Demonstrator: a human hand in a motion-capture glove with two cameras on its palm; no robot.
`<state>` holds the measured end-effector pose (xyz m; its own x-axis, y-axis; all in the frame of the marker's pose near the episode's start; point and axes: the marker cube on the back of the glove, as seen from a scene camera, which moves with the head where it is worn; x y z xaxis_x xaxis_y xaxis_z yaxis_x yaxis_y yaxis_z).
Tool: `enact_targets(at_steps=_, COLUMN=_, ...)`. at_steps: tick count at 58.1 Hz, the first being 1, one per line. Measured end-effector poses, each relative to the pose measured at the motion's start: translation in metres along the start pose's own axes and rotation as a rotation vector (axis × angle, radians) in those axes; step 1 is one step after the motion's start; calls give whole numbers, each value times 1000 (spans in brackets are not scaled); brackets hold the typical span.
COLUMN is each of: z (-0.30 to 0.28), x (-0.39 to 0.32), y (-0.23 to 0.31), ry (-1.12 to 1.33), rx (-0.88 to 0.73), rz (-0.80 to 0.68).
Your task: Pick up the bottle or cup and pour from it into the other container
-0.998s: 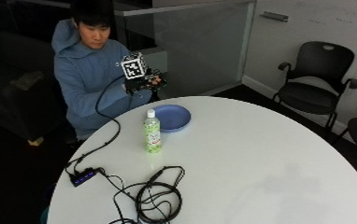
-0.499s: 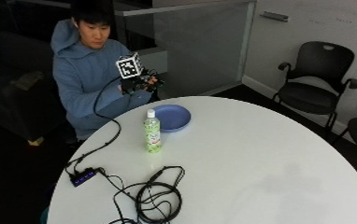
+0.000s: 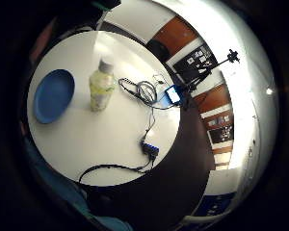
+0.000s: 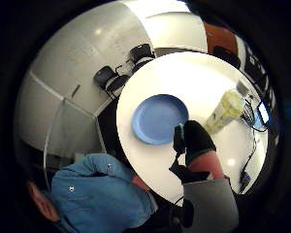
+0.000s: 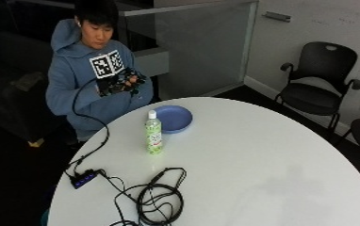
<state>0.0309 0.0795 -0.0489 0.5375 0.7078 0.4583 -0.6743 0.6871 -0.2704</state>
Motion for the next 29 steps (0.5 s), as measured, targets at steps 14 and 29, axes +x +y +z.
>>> enact_targets(at_steps=14, z=-10, x=46, y=17, ry=-111, rx=39, rz=71)
enact_targets(at_steps=29, z=1, x=88, y=28, ry=-395, rx=60, rz=178)
